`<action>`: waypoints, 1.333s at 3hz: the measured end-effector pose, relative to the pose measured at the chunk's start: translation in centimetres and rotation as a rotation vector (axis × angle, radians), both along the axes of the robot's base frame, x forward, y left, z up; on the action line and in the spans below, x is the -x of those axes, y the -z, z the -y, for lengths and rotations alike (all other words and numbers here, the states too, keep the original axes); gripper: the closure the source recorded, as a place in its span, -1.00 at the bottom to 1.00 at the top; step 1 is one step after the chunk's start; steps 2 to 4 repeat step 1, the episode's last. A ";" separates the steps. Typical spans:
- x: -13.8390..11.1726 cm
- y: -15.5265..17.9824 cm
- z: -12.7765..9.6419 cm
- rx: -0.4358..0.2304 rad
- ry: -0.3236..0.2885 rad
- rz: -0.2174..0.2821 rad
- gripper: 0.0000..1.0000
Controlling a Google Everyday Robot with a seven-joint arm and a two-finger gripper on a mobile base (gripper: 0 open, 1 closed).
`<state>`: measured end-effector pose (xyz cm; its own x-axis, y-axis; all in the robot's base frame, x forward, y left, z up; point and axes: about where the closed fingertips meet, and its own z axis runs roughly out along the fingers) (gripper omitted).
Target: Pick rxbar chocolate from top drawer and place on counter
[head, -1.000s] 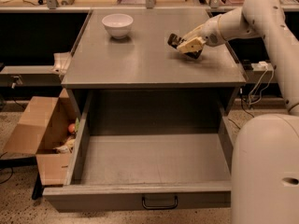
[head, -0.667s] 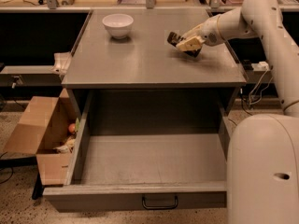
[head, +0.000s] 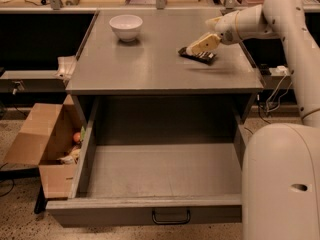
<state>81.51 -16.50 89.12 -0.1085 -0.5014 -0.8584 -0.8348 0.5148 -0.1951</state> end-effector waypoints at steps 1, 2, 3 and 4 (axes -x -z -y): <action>-0.1 -2.9 -0.5 -0.044 -0.013 0.071 -1.00; -0.1 -2.9 -0.5 -0.044 -0.013 0.071 -1.00; -0.1 -2.9 -0.5 -0.044 -0.013 0.071 -1.00; -0.1 -2.9 -0.5 -0.044 -0.013 0.071 -1.00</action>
Offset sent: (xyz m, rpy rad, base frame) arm 0.0000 0.0000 0.0000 0.0000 0.0000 0.0000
